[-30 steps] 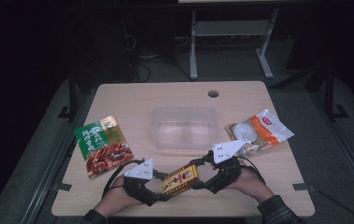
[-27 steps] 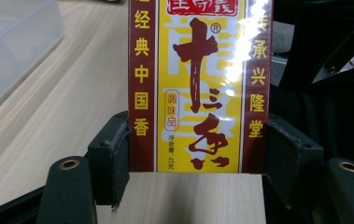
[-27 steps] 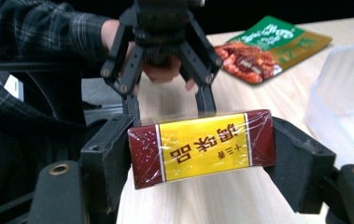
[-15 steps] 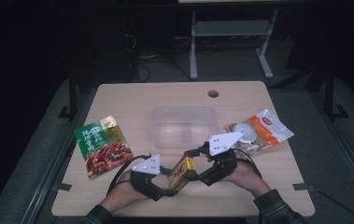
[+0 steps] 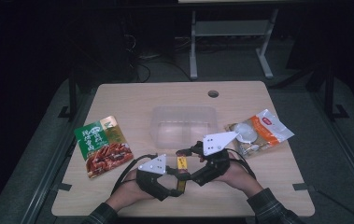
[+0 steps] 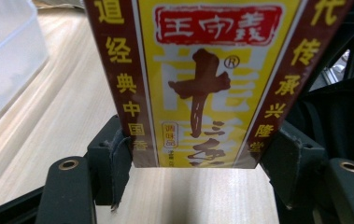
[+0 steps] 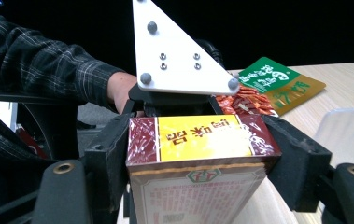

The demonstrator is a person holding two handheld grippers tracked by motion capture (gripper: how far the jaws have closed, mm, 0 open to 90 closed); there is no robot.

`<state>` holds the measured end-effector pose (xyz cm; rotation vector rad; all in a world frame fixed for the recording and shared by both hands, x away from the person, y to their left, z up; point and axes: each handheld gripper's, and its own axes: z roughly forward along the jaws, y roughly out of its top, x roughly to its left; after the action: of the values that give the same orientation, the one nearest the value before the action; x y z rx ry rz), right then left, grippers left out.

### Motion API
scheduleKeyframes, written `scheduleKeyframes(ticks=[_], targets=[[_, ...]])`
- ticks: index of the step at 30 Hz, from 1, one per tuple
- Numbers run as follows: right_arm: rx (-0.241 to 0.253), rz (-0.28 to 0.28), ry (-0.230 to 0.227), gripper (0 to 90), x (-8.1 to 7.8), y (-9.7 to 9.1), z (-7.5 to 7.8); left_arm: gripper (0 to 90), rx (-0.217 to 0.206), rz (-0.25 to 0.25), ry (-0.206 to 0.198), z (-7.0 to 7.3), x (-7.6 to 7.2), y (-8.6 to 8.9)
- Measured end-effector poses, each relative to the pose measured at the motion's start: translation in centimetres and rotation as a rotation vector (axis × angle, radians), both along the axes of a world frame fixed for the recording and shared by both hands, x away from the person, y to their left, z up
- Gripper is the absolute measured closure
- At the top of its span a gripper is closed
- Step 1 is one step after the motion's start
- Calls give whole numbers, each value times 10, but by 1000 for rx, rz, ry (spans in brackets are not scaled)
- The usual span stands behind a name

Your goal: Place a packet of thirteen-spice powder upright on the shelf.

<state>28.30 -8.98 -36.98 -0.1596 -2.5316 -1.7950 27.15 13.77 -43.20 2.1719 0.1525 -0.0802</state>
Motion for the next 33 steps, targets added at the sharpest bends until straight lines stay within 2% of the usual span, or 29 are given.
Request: scheduleKeyframes(ticks=[4, 11, 15, 17, 19, 23, 26, 27, 32, 33], targets=[[9, -5, -10, 301, -3, 3, -1, 316, 3, -1, 1, 0, 0, 0], [-18, -18, -6, 304, -5, 5, -4, 310, 19, 3, 2, -5, 0, -1], [-24, -26, -10, 305, -4, 5, -4, 298, 19, 30, 0, -7, 0, 2], [-22, -32, -10, 305, -4, 3, -4, 279, 40, 45, -6, -9, 0, 4], [-26, -41, -19, 306, -3, 2, -4, 254, 51, 70, -2, -12, -2, 10], [-32, -54, -18, 306, -2, 0, -5, 216, 102, 106, -8, -15, -7, 22], [-44, -63, -20, 306, -1, -2, -7, 195, 143, 151, 4, -18, -10, 32], [-47, -66, -21, 306, 0, -2, -7, 181, 145, 169, 8, -19, -11, 35], [-69, -76, -21, 306, 3, -3, -9, 171, 208, 264, -7, -22, -14, 50], [-75, -77, -22, 306, 4, -3, -9, 171, 205, 274, 0, -23, -15, 53]])
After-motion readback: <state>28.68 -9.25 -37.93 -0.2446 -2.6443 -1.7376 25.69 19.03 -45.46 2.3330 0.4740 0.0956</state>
